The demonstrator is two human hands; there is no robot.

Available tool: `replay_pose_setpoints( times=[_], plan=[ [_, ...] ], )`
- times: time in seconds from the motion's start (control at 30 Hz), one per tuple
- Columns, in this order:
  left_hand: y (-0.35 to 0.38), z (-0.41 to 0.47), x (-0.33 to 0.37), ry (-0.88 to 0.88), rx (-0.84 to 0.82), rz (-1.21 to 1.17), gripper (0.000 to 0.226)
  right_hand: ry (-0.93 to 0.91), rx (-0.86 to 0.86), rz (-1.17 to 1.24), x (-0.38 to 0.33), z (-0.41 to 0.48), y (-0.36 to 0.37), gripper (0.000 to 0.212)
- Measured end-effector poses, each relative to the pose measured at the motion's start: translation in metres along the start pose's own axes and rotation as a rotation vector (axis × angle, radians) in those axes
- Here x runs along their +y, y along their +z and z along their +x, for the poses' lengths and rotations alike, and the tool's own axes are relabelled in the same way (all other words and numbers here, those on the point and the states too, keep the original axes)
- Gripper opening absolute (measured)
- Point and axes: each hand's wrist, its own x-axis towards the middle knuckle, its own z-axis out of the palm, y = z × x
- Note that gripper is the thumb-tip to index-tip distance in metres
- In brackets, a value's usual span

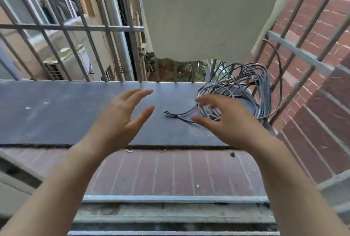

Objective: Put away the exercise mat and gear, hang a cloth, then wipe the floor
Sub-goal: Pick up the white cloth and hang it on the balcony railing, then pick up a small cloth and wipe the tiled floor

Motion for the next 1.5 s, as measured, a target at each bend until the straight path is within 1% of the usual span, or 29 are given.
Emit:
replay_pose_setpoints(
  times=[0.07, 0.17, 0.23, 0.3, 0.4, 0.47, 0.6, 0.7, 0.77, 0.87, 0.97, 1.07, 1.33, 1.5],
  plan=[
    [0.012, -0.020, -0.001, -0.064, -0.033, -0.017, 0.067, 0.005, -0.085, 0.038, 0.000, -0.010, 0.012, 0.048],
    [0.026, -0.040, 0.004, -0.164, -0.077, -0.040, 0.060, -0.031, -0.202, 0.068, 0.003, -0.023, 0.023, 0.046],
    [0.029, -0.050, 0.010, -0.210, -0.073, -0.054, 0.059, -0.059, -0.254, 0.063, 0.007, -0.027, 0.025, 0.046],
    [0.029, -0.059, 0.018, -0.238, -0.028, -0.063, 0.059, -0.093, -0.301, 0.064, 0.009, -0.027, 0.024, 0.046],
    [0.027, -0.077, 0.030, -0.329, 0.057, -0.042, 0.048, -0.186, -0.396, 0.052, 0.007, -0.021, 0.025, 0.047],
    [0.026, -0.093, 0.038, -0.417, 0.098, -0.036, 0.047, -0.261, -0.457, 0.079, 0.001, -0.017, 0.029, 0.046],
    [0.024, -0.132, 0.058, -0.629, 0.189, -0.068, 0.045, -0.428, -0.567, 0.252, -0.015, -0.026, 0.033, 0.050],
    [0.026, -0.167, 0.072, -0.772, 0.247, -0.024, 0.046, -0.523, -0.638, 0.306, -0.026, -0.034, 0.047, 0.051],
    [0.030, -0.194, 0.083, -0.854, 0.268, 0.021, 0.046, -0.594, -0.680, 0.303, -0.034, -0.041, 0.065, 0.051],
    [0.038, -0.237, 0.106, -0.998, 0.282, 0.071, 0.046, -0.709, -0.808, 0.283, -0.050, -0.061, 0.091, 0.048],
    [0.045, -0.275, 0.136, -1.138, 0.331, 0.019, 0.043, -0.809, -0.925, 0.261, -0.061, -0.090, 0.106, 0.046],
    [0.053, -0.303, 0.159, -1.214, 0.387, 0.001, 0.042, -0.924, -1.024, 0.195, -0.070, -0.117, 0.116, 0.044],
    [0.063, -0.359, 0.194, -1.335, 0.410, -0.009, 0.042, -1.070, -1.090, 0.055, -0.097, -0.158, 0.122, 0.046],
    [0.063, -0.410, 0.223, -1.394, 0.495, 0.001, 0.040, -1.198, -1.094, 0.088, -0.131, -0.211, 0.118, 0.047]
  ],
)
